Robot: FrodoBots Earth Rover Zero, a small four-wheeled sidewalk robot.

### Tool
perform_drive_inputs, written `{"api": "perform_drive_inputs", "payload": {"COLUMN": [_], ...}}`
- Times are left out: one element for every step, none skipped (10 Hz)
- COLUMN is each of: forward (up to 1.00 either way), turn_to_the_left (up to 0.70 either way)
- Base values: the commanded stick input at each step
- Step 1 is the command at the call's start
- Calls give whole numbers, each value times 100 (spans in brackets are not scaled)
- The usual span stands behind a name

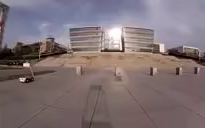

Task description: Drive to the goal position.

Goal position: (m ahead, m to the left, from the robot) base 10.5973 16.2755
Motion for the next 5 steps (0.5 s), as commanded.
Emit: {"api": "perform_drive_inputs", "payload": {"forward": [70,70,70,70,70], "turn_to_the_left": [0,0,0,0,0]}}
